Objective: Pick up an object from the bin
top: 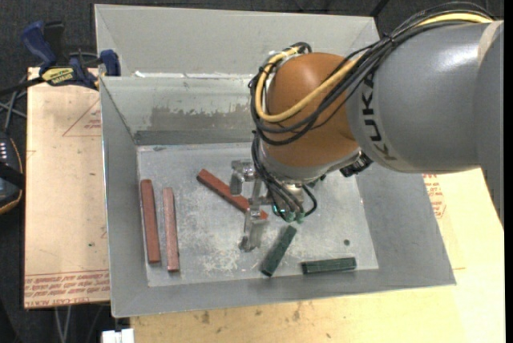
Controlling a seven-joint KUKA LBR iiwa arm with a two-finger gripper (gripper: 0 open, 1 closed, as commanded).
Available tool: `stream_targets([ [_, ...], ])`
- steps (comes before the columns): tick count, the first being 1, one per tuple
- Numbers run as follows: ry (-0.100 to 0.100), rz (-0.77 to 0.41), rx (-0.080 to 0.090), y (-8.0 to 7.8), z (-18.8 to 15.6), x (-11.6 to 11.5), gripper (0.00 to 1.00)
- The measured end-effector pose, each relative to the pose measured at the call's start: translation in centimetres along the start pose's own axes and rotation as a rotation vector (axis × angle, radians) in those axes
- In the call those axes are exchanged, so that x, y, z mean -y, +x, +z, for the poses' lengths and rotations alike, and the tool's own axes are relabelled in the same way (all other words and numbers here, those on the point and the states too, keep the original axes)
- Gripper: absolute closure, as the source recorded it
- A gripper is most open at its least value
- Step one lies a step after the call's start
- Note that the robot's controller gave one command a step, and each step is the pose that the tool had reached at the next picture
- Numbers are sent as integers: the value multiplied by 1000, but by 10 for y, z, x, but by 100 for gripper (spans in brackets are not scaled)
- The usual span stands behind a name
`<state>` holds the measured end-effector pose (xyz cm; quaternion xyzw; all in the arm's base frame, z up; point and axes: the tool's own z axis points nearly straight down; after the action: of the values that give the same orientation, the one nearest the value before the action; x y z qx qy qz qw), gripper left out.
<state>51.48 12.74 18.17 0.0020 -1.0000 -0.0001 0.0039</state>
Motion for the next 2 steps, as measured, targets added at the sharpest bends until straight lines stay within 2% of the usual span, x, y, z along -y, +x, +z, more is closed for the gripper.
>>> stream_targets([
  [1, -1, 4, 8, -2, -4, 1, 0],
  [2, -3, 43, 15, -42, 65, 19, 0],
])
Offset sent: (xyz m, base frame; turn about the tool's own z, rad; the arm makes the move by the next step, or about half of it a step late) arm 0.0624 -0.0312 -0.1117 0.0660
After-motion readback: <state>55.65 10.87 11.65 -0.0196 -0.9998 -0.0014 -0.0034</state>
